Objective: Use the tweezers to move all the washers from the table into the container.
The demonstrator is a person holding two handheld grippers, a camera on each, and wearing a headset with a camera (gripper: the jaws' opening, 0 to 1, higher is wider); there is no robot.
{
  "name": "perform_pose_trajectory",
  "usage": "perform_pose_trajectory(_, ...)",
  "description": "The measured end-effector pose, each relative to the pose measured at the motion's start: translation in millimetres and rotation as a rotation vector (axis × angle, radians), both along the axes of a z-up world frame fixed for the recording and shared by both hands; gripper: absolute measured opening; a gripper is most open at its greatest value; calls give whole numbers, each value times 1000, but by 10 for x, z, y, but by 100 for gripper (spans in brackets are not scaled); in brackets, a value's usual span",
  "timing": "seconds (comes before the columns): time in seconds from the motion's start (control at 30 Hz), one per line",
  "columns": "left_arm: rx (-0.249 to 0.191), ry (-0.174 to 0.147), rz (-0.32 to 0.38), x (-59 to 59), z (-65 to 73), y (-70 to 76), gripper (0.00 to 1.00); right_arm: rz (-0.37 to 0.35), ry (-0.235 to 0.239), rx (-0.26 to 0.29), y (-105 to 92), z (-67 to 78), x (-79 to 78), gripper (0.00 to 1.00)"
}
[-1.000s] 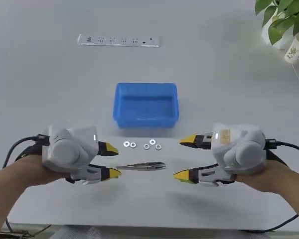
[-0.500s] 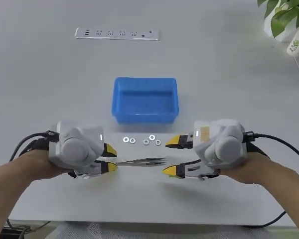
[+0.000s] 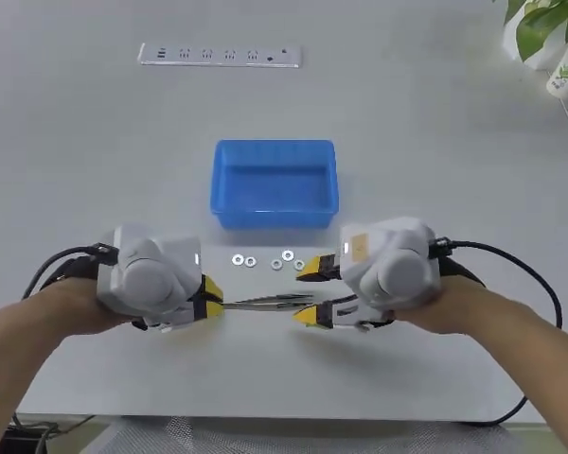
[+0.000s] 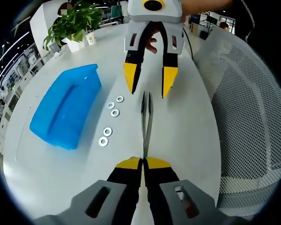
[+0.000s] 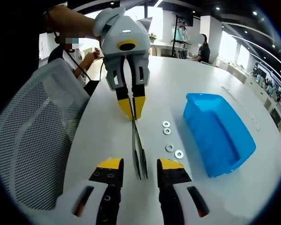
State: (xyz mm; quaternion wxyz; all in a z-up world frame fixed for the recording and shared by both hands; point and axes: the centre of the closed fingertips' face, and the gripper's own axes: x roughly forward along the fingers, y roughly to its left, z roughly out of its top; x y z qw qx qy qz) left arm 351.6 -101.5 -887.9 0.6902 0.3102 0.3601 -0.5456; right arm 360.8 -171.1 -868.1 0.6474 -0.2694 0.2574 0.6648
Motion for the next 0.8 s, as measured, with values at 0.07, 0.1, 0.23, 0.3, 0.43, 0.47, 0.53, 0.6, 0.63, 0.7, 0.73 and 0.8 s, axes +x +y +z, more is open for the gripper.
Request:
perform_pose_trajectory(0.07,0,2,1,1,-3,1,6,4,2,-5,6,-14,0,29)
perform_pose_trajectory(0.1,-1,2,0,3,-4,0,6,8,3,-8,7,-29,1,29)
perform_pose_trajectory(0.23,-4,6,-6,5,-5,2,6,14,6,-13,21,-48,-5,28)
perform_pose_trajectory(0.3,-4,5,-10,3,-5,0,6,18,6,-14,29,-51,-11,28)
perform_pose_trajectory(0.43,-3,3,-15,2,-6,3,6,25,6,-17,44,-67,-12,27)
perform_pose_trajectory(0.47,-2,2,-15,2,-7,3,6,27,5,-18,46,-69,-12,26)
perform_pose_trajectory(0.53,-1,1,-16,3,-7,3,6,30,3,-24,51,-83,-9,26)
perform_pose_trajectory(0.6,-1,1,-14,4,-8,4,5,35,1,-31,56,-98,-7,25)
perform_pose_trajectory(0.63,-2,1,-14,5,-9,5,5,36,3,-34,62,-104,-7,25)
perform_pose_trajectory(0.7,-2,1,-17,5,-9,4,5,38,4,-39,71,-125,0,24)
perform_pose_trajectory(0.73,-3,1,-18,4,-8,3,5,38,4,-42,72,-130,1,24)
perform_pose_trajectory(0.8,-3,2,-18,6,-10,4,5,44,9,-49,80,-146,-6,23)
